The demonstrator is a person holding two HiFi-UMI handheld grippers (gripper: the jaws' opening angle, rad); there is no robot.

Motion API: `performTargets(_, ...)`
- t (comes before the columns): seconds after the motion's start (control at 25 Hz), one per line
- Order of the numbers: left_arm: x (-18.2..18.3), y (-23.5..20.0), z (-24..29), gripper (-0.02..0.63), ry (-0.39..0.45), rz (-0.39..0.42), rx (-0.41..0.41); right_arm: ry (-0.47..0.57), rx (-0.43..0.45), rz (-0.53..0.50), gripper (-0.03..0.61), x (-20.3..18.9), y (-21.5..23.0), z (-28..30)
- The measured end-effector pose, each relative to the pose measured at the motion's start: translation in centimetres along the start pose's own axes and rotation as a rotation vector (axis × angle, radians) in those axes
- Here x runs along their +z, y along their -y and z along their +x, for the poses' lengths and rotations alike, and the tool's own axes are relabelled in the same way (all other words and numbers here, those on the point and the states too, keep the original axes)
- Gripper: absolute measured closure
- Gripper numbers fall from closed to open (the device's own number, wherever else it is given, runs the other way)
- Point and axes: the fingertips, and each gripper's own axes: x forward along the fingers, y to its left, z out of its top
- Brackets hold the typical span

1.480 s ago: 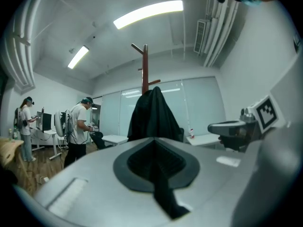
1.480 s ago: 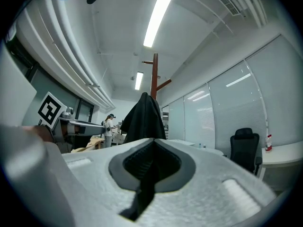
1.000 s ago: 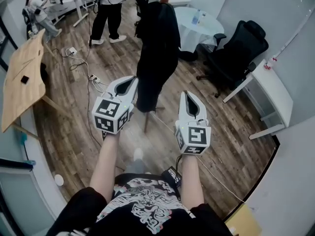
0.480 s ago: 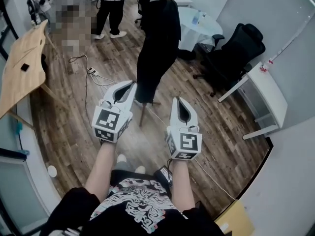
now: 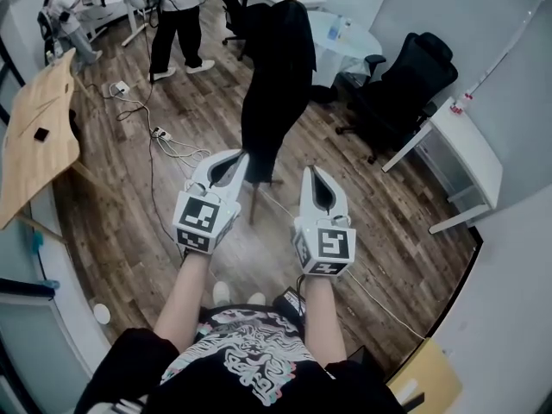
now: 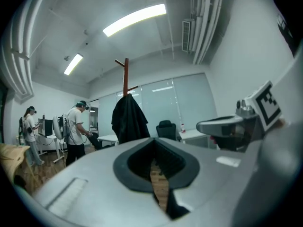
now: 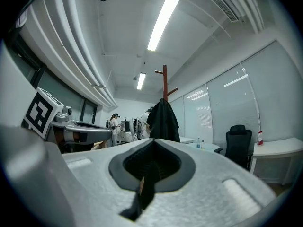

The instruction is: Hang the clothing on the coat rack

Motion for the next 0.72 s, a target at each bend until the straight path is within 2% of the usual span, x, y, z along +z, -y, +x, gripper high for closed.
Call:
performTargets(0.36, -2.0, -0.5, 0.6, 0.624, -0.035, 0.044, -0.020, -0.004, -0.021, 0.024, 0.581, -0.9, 0.4, 0.9)
performTargets(0.72, -2.7, -0.7, 0.9, 0.624, -0.054, 0.025, -0.038, -0.014, 0.011, 0.041, 0.581, -1.6, -0.4, 1.6)
